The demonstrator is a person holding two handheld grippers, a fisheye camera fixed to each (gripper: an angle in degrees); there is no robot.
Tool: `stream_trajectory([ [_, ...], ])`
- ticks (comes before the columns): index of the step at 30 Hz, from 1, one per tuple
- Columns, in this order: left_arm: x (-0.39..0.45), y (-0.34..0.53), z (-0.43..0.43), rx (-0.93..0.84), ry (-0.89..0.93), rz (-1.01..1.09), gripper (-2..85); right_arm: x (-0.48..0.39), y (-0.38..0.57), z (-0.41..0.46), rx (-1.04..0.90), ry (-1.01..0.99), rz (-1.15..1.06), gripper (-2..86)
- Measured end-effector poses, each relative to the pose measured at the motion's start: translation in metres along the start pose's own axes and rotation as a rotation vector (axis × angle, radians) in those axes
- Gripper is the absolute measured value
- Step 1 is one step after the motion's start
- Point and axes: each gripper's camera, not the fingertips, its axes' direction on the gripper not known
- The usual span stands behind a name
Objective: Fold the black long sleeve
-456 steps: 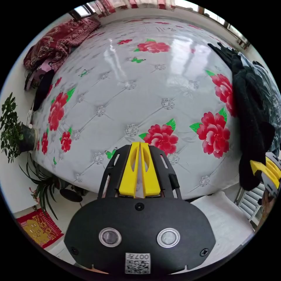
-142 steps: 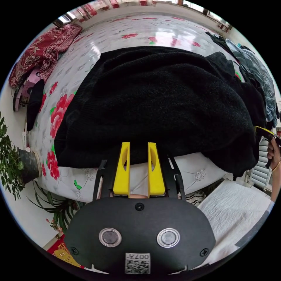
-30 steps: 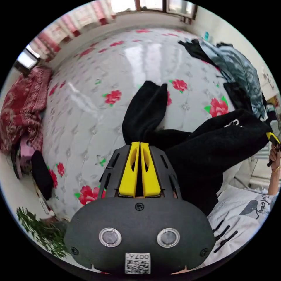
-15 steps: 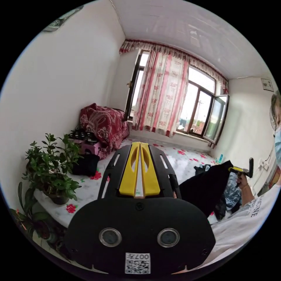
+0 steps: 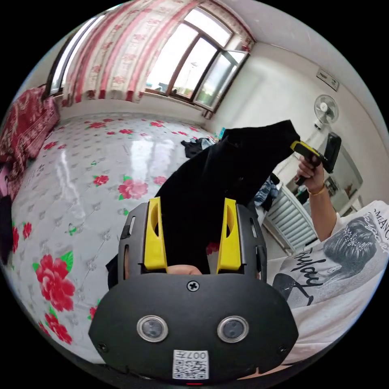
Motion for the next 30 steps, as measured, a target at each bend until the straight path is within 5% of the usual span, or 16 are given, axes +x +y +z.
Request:
stream_trajectory([
  [5, -0.023, -0.027, 0.072, -0.257, -0.115, 0.046, 20.6, -0.030, -0.016, -0.030, 0.026, 0.020, -0.049, 0.7],
  [10, -0.032, -0.029, 0.125, -0.361, 0.159, 0.012, 12.7, -0.046, -0.028, -0.033, 0.000, 0.037, -0.055, 0.7],
  [12, -0.031, -0.029, 0.109, -0.276, 0.123, -0.012, 4.3, -0.043, -0.031, -0.031, -0.042, 0.101, 0.003, 0.8],
  [20, -0.012, -0.028, -0.082, 0.097, -0.091, 0.029, 1.3, -0.025, -0.031, -0.074, -0.081, 0.282, 0.221, 2.6],
  [26, 0.092, -0.036, -0.257, 0.499, -0.260, 0.333, 0.6, -0.053, -0.106, -0.135, 0.115, 0.441, 0.131, 3.7],
  [30, 0.097, -0.089, -0.292, 0.583, -0.476, 0.393, 1.4, -0.031, -0.206, -0.096, 0.143, 0.539, -0.028, 3.8],
])
